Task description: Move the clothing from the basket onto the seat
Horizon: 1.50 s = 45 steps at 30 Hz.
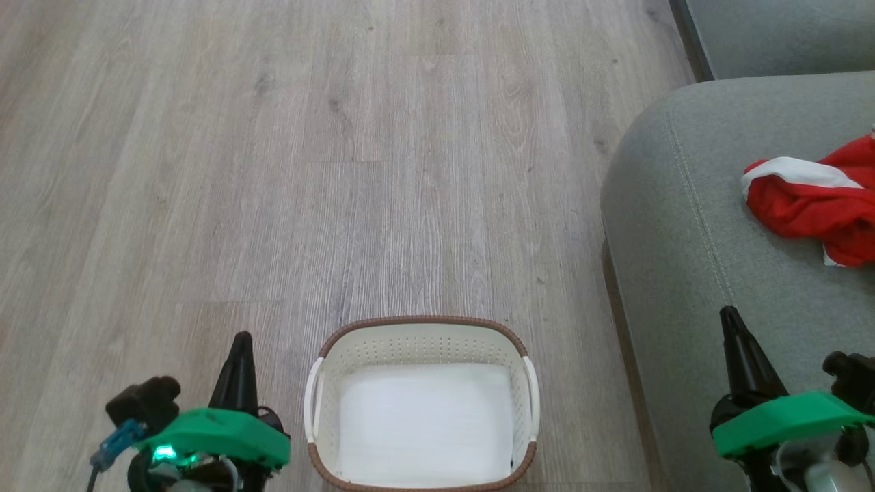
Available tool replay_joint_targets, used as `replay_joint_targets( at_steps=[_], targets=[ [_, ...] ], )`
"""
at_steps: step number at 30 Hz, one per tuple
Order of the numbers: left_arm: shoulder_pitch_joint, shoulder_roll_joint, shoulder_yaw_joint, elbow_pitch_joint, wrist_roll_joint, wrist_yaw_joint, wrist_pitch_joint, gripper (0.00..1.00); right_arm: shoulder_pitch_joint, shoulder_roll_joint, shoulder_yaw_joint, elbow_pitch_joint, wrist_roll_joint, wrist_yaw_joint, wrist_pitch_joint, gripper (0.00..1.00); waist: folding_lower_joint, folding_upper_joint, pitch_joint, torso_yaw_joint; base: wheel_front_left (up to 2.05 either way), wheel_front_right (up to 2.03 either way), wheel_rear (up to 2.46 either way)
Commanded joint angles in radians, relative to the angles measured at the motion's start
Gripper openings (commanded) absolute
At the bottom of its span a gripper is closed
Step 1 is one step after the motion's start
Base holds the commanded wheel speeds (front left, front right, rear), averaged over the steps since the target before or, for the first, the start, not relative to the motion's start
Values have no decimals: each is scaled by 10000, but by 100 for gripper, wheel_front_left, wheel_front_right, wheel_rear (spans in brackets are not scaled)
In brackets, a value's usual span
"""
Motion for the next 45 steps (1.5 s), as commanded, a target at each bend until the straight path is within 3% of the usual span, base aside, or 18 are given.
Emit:
replay_joint_targets(
  at_steps=[1, 45],
  targets=[
    [-489, 39, 238, -294, -260, -66, 42, 0, -542, -63, -88, -269, 255, 0, 85, 0, 0, -1, -1, -2, 0, 0, 0],
    [-788, 40, 1281, -236, -4997, -774, 1285, 0, -1004, 614, -711, 150, 4502, -1, 1344, 0, 0, -1, -62, -99, 0, 0, 0]
  ],
)
